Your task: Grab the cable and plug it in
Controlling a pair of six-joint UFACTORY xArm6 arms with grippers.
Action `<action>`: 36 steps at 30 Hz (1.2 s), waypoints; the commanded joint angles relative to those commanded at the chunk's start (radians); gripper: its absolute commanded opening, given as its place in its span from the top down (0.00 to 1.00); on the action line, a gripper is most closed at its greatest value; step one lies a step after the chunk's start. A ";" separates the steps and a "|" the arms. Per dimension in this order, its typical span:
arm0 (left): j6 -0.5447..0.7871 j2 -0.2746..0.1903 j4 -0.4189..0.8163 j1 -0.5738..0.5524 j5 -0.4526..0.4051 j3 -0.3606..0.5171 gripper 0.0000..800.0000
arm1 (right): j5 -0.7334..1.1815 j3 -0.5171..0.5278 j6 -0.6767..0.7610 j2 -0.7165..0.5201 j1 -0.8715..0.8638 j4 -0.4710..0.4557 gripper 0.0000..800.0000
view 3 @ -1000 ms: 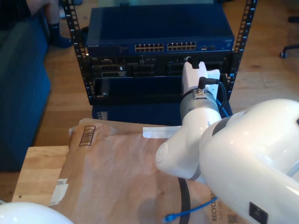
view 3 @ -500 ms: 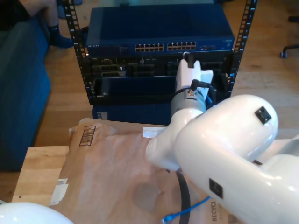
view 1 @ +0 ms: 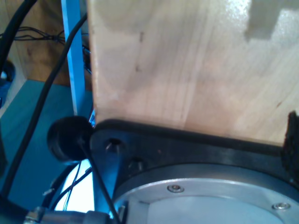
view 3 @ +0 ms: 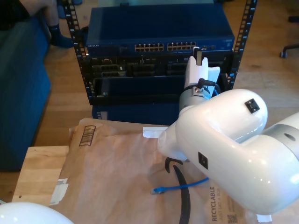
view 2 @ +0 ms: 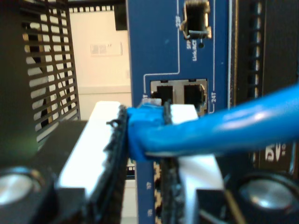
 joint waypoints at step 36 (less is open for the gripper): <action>0.000 0.000 0.000 0.000 0.000 0.000 0.00 | 0.002 -0.032 0.052 0.038 -0.034 -0.071 1.00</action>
